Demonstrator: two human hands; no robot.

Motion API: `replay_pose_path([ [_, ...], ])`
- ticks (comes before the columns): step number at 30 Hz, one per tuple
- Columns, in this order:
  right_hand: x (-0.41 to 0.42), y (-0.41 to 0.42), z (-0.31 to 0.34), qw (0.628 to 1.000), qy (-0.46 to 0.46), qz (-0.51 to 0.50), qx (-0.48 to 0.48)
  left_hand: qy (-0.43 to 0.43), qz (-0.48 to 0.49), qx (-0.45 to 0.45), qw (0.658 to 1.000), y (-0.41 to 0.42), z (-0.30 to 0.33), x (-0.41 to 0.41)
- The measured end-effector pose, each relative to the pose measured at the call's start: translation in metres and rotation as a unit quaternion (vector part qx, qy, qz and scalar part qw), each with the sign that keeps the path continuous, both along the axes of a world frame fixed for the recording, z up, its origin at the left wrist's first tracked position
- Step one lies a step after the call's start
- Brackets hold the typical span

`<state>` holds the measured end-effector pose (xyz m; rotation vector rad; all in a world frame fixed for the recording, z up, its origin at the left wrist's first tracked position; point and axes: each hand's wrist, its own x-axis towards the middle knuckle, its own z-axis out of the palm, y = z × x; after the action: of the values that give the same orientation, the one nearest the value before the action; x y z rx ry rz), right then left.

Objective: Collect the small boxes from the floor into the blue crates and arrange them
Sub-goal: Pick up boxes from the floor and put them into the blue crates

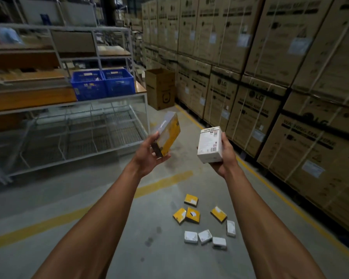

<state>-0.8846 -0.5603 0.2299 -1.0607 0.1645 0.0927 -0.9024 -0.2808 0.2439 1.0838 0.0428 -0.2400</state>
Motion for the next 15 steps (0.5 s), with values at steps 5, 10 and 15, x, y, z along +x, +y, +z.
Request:
replay_pose_path([
  [5,0.022,0.063,0.015,0.997,-0.043,0.043,0.048,-0.04,-0.011,0.002,0.999,0.038,0.009,0.017],
  [10,0.049,0.113,0.026,0.987,-0.053,0.076,0.128,-0.062,-0.004,-0.01,0.998,0.08,0.0,0.048],
  [15,0.097,0.157,0.025,0.983,-0.04,0.088,0.158,-0.024,0.056,0.042,0.997,0.123,0.0,0.094],
])
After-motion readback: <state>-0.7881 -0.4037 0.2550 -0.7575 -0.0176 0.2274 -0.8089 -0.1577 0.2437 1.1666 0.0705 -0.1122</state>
